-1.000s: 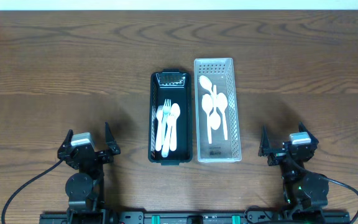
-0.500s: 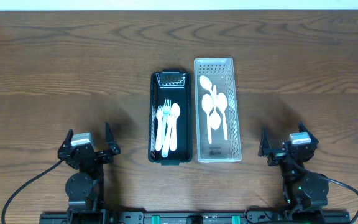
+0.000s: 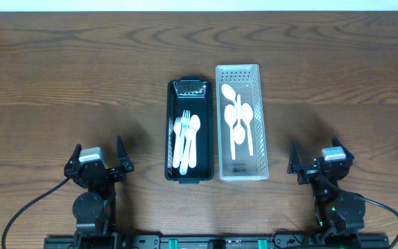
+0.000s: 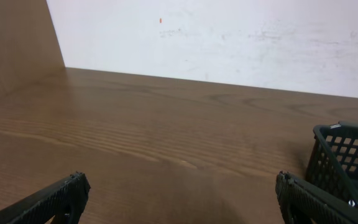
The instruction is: Pack container
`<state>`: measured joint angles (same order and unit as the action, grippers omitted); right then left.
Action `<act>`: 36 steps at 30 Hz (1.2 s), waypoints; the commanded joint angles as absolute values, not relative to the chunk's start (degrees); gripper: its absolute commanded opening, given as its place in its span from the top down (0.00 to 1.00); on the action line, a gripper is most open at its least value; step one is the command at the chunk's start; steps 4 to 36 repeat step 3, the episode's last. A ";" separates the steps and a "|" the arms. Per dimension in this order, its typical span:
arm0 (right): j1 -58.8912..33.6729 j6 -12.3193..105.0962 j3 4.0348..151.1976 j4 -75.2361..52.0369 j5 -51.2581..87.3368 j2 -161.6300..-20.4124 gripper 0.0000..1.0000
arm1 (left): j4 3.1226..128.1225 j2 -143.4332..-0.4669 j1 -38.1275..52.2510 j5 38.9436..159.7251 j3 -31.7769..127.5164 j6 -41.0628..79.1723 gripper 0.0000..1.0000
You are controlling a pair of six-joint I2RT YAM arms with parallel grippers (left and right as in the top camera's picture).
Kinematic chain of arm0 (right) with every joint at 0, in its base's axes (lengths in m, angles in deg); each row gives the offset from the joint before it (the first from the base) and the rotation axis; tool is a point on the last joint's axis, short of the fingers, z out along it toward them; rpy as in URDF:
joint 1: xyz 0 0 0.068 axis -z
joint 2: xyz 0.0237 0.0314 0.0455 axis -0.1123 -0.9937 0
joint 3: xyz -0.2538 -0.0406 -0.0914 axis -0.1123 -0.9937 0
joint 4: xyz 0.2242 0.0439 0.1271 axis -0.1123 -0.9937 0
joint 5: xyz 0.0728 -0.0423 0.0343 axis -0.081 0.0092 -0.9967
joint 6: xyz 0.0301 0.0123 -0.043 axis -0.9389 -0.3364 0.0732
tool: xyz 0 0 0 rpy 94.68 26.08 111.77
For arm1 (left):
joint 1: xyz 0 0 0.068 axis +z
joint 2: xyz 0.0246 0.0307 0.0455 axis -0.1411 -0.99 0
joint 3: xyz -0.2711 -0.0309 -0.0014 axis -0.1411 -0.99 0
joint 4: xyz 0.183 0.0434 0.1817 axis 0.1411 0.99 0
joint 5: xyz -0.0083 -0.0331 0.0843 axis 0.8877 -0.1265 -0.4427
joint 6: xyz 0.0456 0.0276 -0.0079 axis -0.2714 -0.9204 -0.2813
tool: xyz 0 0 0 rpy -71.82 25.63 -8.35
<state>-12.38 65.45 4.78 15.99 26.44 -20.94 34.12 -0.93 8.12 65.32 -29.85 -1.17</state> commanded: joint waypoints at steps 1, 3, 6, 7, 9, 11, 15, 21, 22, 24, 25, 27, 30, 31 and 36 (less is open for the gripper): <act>-12.07 66.34 4.54 15.91 26.03 -20.57 0.01 | 34.92 -0.53 8.47 65.26 -31.78 -2.18 0.02; -12.07 66.34 4.54 15.91 26.03 -20.57 0.01 | 34.92 -0.53 8.47 65.26 -31.78 -2.18 0.02; -12.07 66.34 4.54 15.91 26.03 -20.57 0.01 | 34.92 -0.53 8.47 65.26 -31.78 -2.18 0.02; -12.07 66.34 4.54 15.91 26.03 -20.57 0.01 | 34.92 -0.53 8.47 65.26 -31.78 -2.18 0.02; -12.07 66.34 4.54 15.91 26.03 -20.57 0.01 | 34.92 -0.53 8.47 65.26 -31.78 -2.18 0.02; -12.07 66.34 4.54 15.91 26.03 -20.57 0.01 | 34.92 -0.53 8.47 65.26 -31.78 -2.18 0.02; -12.07 66.34 4.54 15.91 26.03 -20.57 0.01 | 34.92 -0.53 8.47 65.26 -31.78 -2.18 0.02; -12.07 66.34 4.54 15.91 26.03 -20.57 0.01 | 34.92 -0.53 8.47 65.26 -31.78 -2.18 0.02; -12.07 66.34 4.54 15.91 26.03 -20.57 0.01 | 34.92 -0.53 8.47 65.26 -31.78 -2.18 0.02; -12.07 66.34 4.54 15.91 26.03 -20.57 0.01 | 34.92 -0.53 8.47 65.26 -31.78 -2.18 0.02; -12.07 66.34 4.54 15.91 26.03 -20.57 0.01 | 34.92 -0.53 8.47 65.26 -31.78 -2.18 0.02; -12.07 66.34 4.54 15.91 26.03 -20.57 0.01 | 34.92 -0.53 8.47 65.26 -31.78 -2.18 0.02; -12.07 66.34 4.54 15.91 26.03 -20.57 0.01 | 34.92 -0.53 8.47 65.26 -31.78 -2.18 0.02; -12.07 66.34 4.54 15.91 26.03 -20.57 0.01 | 34.92 -0.53 8.47 65.26 -31.78 -2.18 0.02; -12.07 66.34 4.54 15.91 26.03 -20.57 0.01 | 34.92 -0.53 8.47 65.26 -31.78 -2.18 0.02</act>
